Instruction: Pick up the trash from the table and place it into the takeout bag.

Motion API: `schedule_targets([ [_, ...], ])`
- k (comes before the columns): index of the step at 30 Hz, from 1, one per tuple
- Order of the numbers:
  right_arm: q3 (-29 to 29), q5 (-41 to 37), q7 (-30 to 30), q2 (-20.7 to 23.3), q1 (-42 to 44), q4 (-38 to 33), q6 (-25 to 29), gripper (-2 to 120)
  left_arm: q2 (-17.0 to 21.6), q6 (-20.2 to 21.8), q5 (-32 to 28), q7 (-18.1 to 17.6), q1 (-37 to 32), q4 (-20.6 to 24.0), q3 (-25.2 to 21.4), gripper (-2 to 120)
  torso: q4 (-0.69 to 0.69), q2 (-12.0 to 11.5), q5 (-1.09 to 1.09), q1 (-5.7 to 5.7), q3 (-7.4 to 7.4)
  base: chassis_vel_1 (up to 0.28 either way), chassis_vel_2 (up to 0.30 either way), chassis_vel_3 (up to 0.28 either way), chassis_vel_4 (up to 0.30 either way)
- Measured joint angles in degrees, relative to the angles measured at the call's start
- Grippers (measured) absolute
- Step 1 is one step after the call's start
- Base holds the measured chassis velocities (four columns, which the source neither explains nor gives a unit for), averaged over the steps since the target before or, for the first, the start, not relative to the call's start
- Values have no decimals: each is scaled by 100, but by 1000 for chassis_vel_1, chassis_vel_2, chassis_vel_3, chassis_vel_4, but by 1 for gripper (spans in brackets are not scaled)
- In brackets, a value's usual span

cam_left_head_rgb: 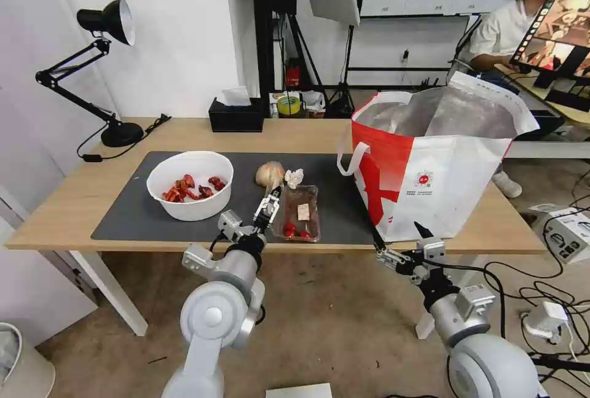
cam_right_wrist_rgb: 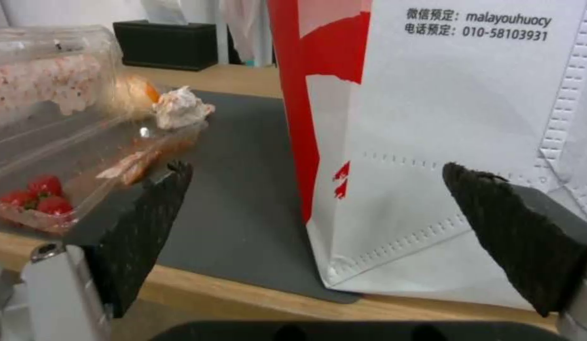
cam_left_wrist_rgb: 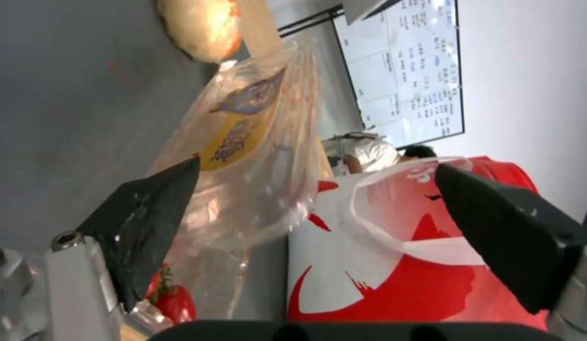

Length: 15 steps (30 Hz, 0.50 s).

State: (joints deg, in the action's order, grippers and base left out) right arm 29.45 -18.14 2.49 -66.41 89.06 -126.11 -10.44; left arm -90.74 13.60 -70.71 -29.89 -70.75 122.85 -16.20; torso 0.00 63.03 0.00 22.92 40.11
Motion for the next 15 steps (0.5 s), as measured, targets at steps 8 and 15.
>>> schedule_targets([
  [8, 27, 10, 0, -21, 55, -8, 15, 100, 6, -41, -32, 17, 209, -130, 141, 100, 0, 0, 0, 0, 0, 0, 0, 0, 0],
  [15, 112, 8, 1, -12, 103, -35, 37, 100, -32, -39, 98, 177, 221, -283, 449, 100, 0, 0, 0, 0, 0, 0, 0, 0, 0],
])
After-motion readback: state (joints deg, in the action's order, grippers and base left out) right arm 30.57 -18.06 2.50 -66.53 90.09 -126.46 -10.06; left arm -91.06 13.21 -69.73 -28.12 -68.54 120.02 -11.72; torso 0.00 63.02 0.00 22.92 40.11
